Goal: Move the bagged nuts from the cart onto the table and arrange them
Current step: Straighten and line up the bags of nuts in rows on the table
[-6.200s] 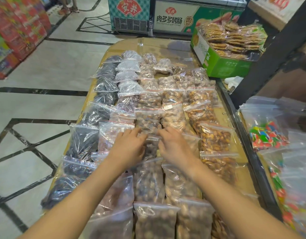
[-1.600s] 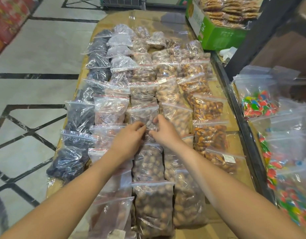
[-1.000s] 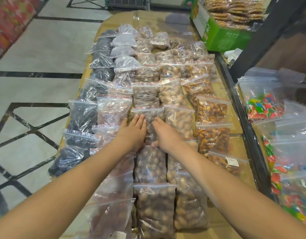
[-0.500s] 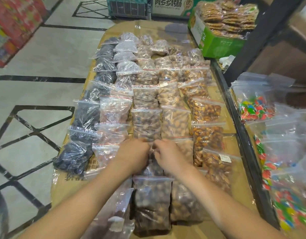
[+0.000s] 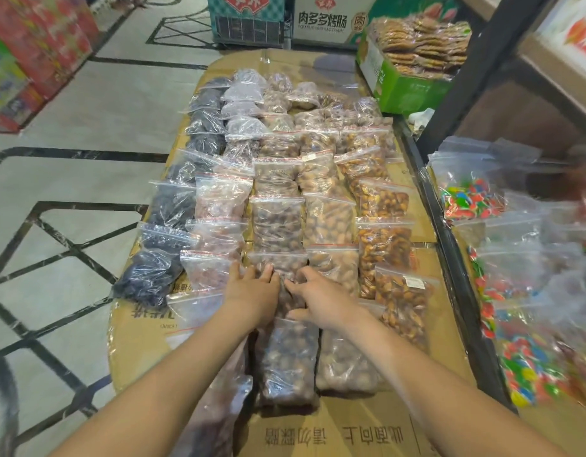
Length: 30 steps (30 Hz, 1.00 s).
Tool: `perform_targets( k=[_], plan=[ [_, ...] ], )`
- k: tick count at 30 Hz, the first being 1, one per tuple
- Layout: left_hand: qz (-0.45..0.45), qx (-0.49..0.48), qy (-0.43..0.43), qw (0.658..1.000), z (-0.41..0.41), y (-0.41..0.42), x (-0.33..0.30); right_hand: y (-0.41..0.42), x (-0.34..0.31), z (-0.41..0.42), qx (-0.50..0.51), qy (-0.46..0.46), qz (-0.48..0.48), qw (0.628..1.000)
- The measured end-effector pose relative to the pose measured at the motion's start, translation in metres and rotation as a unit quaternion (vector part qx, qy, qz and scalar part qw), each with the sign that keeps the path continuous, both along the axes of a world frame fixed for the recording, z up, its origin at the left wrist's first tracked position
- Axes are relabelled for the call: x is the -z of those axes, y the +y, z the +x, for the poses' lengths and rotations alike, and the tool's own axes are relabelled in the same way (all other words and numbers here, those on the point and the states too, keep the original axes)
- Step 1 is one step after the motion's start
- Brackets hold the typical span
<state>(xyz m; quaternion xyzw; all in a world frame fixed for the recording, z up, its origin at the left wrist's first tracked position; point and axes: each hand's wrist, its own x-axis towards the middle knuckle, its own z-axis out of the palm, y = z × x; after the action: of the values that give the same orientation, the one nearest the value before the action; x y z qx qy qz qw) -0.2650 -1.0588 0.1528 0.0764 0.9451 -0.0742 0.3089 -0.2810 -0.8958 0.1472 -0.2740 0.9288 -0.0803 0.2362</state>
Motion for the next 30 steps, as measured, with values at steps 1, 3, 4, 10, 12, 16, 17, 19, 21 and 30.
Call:
perform_targets(
  k=[1, 3, 4, 10, 12, 16, 17, 19, 21, 30],
  plan=[
    [-0.010, 0.005, -0.008, 1.000, 0.002, 0.001, -0.001, -0.001, -0.003, 0.002, -0.012, 0.013, 0.023, 1.000],
    [-0.036, 0.018, -0.018, 0.999, 0.010, 0.001, 0.001, -0.006, -0.006, 0.007, -0.008, 0.029, 0.051, 0.998],
    [-0.048, 0.023, -0.017, 0.998, 0.014, 0.001, 0.001, -0.008, -0.006, 0.011, 0.010, 0.029, 0.051, 0.998],
    [-0.060, 0.030, -0.015, 0.998, 0.020, 0.003, 0.004, -0.013, -0.002, 0.023, 0.030, 0.032, 0.054, 0.998],
    [-0.064, 0.039, -0.017, 0.997, 0.017, 0.001, 0.006, -0.015, -0.002, 0.023, 0.044, 0.027, 0.048, 0.998],
    [-0.069, 0.052, -0.010, 0.996, 0.020, 0.003, 0.010, -0.022, 0.002, 0.032, 0.054, 0.027, 0.055, 0.997],
    [-0.068, 0.055, -0.006, 0.996, 0.021, 0.003, 0.012, -0.020, 0.002, 0.033, 0.056, 0.015, 0.047, 0.997],
    [-0.075, 0.053, -0.005, 0.996, 0.021, 0.000, 0.014, -0.014, 0.005, 0.029, 0.068, -0.004, 0.024, 0.997],
    [-0.070, 0.049, 0.006, 0.996, 0.021, 0.001, 0.007, -0.011, 0.006, 0.023, 0.110, -0.008, -0.042, 0.993],
    [0.028, 0.067, -0.009, 0.997, 0.060, 0.011, 0.022, -0.007, 0.023, 0.050, 0.076, 0.039, -0.094, 0.992]
  ],
)
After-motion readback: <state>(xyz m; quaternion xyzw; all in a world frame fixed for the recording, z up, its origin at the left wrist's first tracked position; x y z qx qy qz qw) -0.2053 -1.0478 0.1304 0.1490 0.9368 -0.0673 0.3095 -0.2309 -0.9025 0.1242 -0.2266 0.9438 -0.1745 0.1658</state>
